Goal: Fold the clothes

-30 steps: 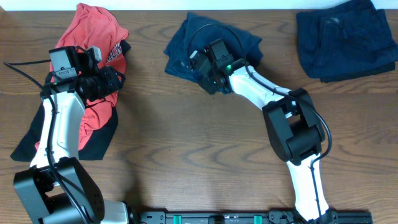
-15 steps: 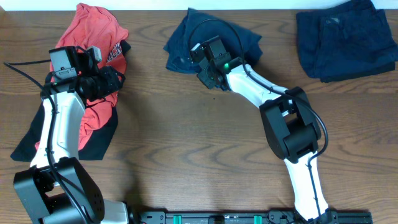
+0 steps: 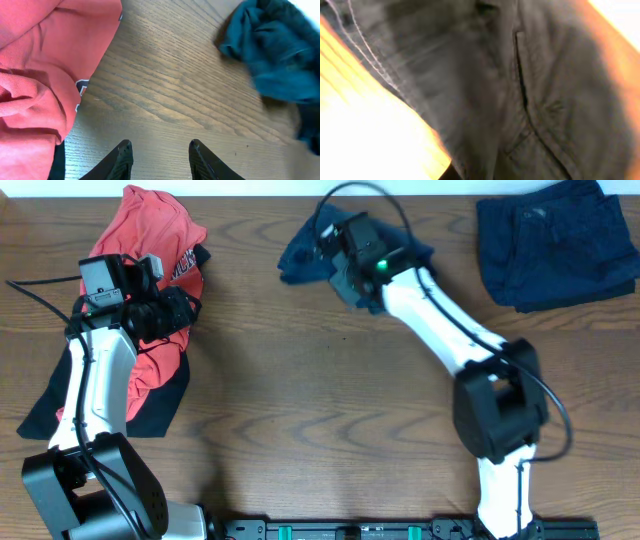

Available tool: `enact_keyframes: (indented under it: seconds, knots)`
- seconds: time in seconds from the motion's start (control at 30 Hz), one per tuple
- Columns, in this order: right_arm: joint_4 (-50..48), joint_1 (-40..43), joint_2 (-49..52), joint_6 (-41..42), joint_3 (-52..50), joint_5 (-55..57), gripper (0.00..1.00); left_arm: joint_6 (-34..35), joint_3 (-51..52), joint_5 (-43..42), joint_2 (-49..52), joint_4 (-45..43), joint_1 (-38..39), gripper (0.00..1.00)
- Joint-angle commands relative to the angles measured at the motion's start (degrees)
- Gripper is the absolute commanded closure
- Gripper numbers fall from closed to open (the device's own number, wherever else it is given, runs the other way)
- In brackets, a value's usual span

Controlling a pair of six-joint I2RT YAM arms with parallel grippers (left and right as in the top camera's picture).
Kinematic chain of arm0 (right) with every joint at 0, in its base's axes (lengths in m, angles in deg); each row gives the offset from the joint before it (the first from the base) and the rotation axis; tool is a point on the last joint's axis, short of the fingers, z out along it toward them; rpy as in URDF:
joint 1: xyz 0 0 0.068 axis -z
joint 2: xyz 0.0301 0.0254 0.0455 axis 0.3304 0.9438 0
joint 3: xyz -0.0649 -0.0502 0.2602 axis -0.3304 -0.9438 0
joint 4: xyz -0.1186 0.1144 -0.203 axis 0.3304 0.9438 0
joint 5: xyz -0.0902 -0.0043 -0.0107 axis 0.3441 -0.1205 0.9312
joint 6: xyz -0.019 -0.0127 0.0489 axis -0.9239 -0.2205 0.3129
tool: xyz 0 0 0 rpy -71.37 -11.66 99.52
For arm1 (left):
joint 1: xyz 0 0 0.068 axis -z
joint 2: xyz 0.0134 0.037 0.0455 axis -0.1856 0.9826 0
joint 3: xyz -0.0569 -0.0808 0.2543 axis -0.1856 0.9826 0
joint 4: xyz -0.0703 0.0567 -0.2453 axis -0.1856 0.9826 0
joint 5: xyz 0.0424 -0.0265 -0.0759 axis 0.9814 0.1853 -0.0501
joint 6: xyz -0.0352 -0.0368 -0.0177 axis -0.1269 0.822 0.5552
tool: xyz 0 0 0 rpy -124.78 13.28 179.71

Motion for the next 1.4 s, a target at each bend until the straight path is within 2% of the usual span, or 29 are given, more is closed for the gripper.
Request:
enact_keyframes:
  seconds: [0.0,0.33,0.5,0.73,1.0,1.2,1.37]
  knots:
    - [0.02,1.68,-4.81,2.27,1.84,1.97,0.99,-0.55,0.11,0.7,-0.13,0.15,0.04,0.6]
    - [0.35,5.84,-11.28,8.2,1.86,2.34,0.99,-0.55,0.11,0.7,-0.13,0.15,0.04,0.6]
    - [0.5,8.02,-14.69,8.37,1.86,2.34,0.99,-0.52,0.11,0.7,-0.13,0.15,0.04,0.6]
    - [1.97,9.35,-20.06,-0.09,1.86,2.21,0.99,-0.52,0.11,0.7,-0.13,0.15,0.04,0.6]
    - [4.09,13.81,-26.45,-5.81,1.86,2.62,0.99,-0.52,0.11,0.7,-0.13,0.17,0.04,0.6]
    - [4.31,20.13,-26.71,-24.17,1.81,2.34,0.99,-0.52,0.11,0.7,-0.13,0.15,0.04,0.6]
    - [0.74,27.04,-25.16,-33.48,1.81,0.57,0.99,-0.52,0.11,0.7,-0.13,-0.02,0.04,0.6]
